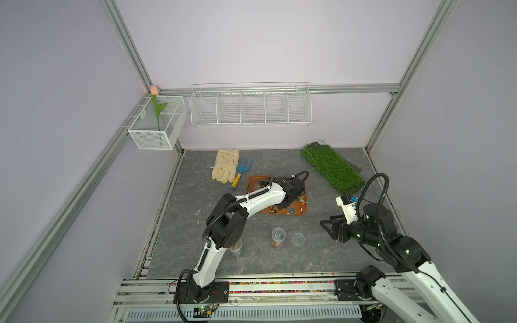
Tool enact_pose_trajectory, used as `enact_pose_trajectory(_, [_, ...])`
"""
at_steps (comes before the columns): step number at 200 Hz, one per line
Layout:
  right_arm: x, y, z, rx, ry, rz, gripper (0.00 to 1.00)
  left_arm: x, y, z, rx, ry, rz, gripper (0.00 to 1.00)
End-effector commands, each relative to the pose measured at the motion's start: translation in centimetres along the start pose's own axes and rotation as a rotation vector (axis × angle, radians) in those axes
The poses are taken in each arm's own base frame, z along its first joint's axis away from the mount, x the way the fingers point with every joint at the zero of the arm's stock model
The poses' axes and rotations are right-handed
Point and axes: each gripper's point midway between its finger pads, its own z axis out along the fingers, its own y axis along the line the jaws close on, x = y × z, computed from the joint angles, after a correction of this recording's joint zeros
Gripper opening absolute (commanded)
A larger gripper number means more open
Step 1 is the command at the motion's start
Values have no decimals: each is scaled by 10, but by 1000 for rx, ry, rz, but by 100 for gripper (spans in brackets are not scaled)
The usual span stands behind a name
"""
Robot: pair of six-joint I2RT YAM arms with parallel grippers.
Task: Pour the candies out of the jar
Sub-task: 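Pour the candies out of the jar onto the tray, then place the jar at the center of the board.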
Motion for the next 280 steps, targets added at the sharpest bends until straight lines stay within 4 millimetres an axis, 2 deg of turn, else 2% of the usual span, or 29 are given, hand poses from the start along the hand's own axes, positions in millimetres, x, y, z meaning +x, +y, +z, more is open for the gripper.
enact_pose_trajectory(1, [-7,6,-9,-15,-20,-17,61,14,-14,-12,-65,39,139,46])
enact_pose_trajectory(9, [-7,6,-8,-16,-19,-17,61,22,-16,-6,-142,113,235,44])
enact_pose_trajectory(16, [-7,6,-7,-17,-18,-17,61,26,-18,-3,-134,136,242,44])
enact_pose_trajectory(25, [-8,6,-7,-19,-16,-13,61,27,-20,-2,-49,102,148,44])
enact_pose_trajectory(39, [-9,8,-7,-27,-15,-11,61,19,-21,-10,127,-17,-57,45])
enact_pose_trajectory(46, [-9,9,-8,-29,-15,-11,61,15,-19,-15,145,-63,-105,45])
enact_pose_trajectory(56, [-11,9,-10,-24,-24,-18,61,17,-20,-19,81,-61,-25,46])
enact_pose_trajectory(65, [-12,8,-12,-15,-29,-25,61,23,-18,-17,-48,11,97,45])
enact_pose_trajectory(73, [-14,8,-13,-12,-32,-30,62,29,-19,-12,-96,71,165,43])
enact_pose_trajectory(81, [-18,10,-15,-13,-36,-32,62,33,-21,-8,-58,80,137,43])
enact_pose_trajectory(92, [-25,15,-17,-29,-46,-36,62,31,-22,-9,44,18,4,43])
enact_pose_trajectory(108, [-34,21,-20,-48,-56,-41,62,26,-16,-25,124,-119,-191,43])
enact_pose_trajectory(112, [-45,27,-27,-60,-82,-53,62,24,-14,-30,147,-158,-235,43])
enact_pose_trajectory(153, [-92,57,-48,-127,-106,-126,63,18,5,-86,341,-526,-653,44])
enact_pose_trajectory(175, [-119,73,-54,-167,-105,-161,63,27,21,-116,381,-728,-815,44])
enact_pose_trajectory(187, [-131,84,-54,-215,-94,-170,64,33,26,-135,393,-858,-847,44])
enact_pose_trajectory(205, [-140,100,-45,-302,-29,-173,66,48,34,-162,384,-1028,-883,45])
enact_pose_trajectory(228, [-144,104,-22,-326,58,-151,65,70,39,-190,359,-1202,-897,46])
enact_pose_trajectory(248, [-146,116,-4,-372,100,-160,63,81,38,-203,331,-1281,-883,46])
enact_pose_trajectory(280, [-138,128,27,-382,187,-199,59,75,25,-209,319,-1307,-801,47])
